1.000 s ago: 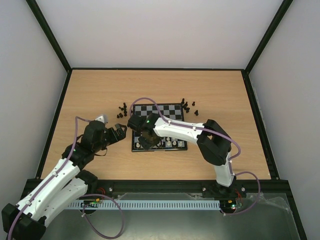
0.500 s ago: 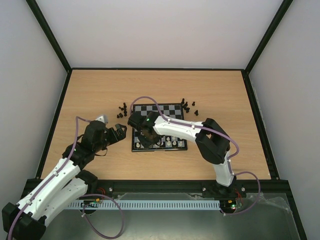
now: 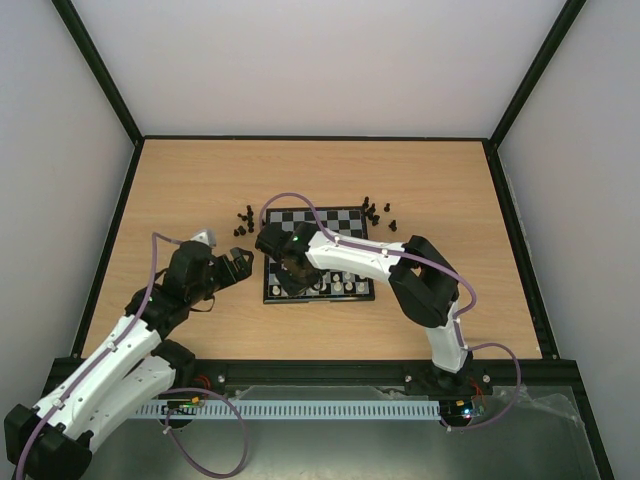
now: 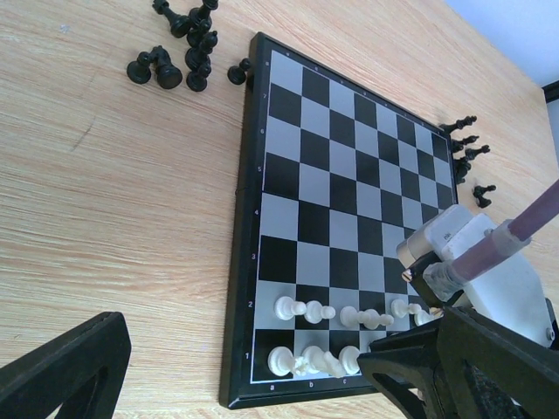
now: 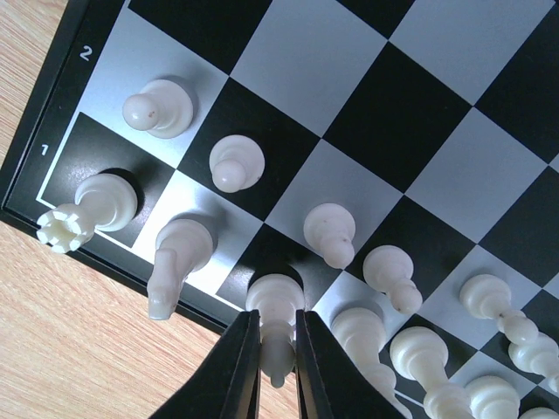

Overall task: Set up the chess pieces on the board
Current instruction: Place the chess piece on the chessboard, then pick up the chess piece at the center of the board.

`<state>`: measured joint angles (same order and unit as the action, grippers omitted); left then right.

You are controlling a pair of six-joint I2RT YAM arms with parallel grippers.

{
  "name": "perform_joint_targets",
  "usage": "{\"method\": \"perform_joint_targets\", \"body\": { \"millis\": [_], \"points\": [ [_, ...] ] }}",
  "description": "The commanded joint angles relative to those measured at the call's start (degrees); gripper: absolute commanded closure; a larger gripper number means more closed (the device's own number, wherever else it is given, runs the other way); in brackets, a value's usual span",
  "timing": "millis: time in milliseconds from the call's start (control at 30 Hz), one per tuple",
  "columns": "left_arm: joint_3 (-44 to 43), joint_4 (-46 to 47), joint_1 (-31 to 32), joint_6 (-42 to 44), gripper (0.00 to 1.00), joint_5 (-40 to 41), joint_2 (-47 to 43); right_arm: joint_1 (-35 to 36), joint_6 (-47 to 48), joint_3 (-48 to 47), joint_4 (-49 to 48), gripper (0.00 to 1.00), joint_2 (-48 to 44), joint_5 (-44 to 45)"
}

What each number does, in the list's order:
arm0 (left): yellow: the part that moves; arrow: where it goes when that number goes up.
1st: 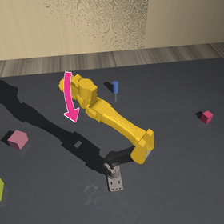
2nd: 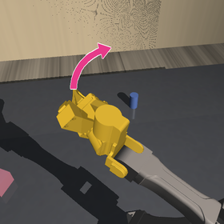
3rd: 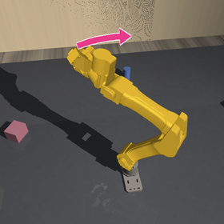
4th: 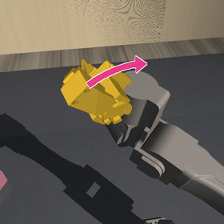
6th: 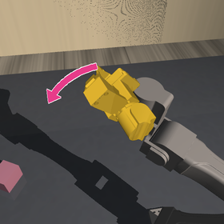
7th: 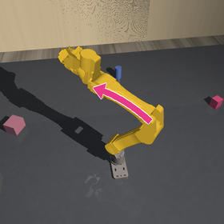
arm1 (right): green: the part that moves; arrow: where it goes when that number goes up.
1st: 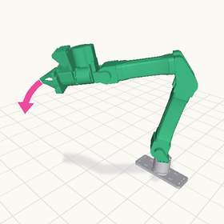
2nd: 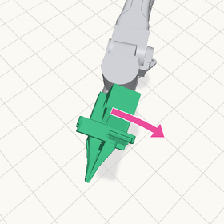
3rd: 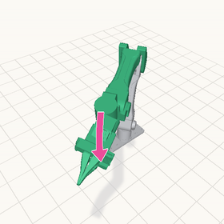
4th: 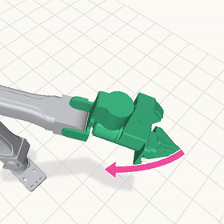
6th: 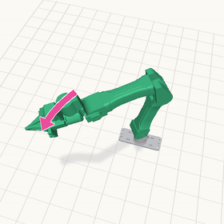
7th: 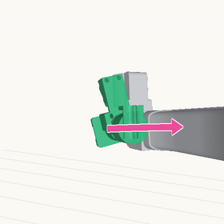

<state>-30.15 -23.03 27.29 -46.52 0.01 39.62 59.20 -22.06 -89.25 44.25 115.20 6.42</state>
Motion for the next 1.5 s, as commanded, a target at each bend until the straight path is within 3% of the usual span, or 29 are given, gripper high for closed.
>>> {"method": "perform_joint_targets", "body": {
  "millis": [0, 433, 900, 933, 1233, 1300, 1467],
  "points": [
    [0.6, 0.9, -0.6, 0.2, 0.01, 0.2, 0.5, -0.5, 0.7, -1.2, 1.3, 0.87, 1.0, -0.4],
    [0.3, 1.1, -0.6, 0.4, 0.01, -0.3, 0.5, -0.5, 0.6, -2.7, 2.1, 0.76, -1.1, 0.2],
    [-5.7, 1.8, -0.7, 3.5, 0.01, -2.2, 4.7, -1.9, -2.4, -2.0, 4.5, 0.31, -15.2, 5.3],
    [-7.4, 2.0, -0.7, 4.5, 0.01, -2.6, 6.5, -4.3, -3.1, 0.3, 4.3, 0.23, -18.1, 6.0],
    [-7.8, 5.3, -0.6, 6.9, 0.01, -7.6, 13.6, -20.1, -3.6, 9.7, 0.8, 0.09, -28.4, 5.8],
    [-7.2, 6.1, -0.5, 7.4, 0.01, -8.6, 14.5, -23.5, -4.1, 12.0, -0.2, 0.00, -30.3, 5.5],
    [-6.9, 7.4, -0.4, 8.7, 0.01, -9.4, 15.1, -28.5, -4.8, 16.0, -3.2, 0.01, -34.2, 3.2]
  ]
}}
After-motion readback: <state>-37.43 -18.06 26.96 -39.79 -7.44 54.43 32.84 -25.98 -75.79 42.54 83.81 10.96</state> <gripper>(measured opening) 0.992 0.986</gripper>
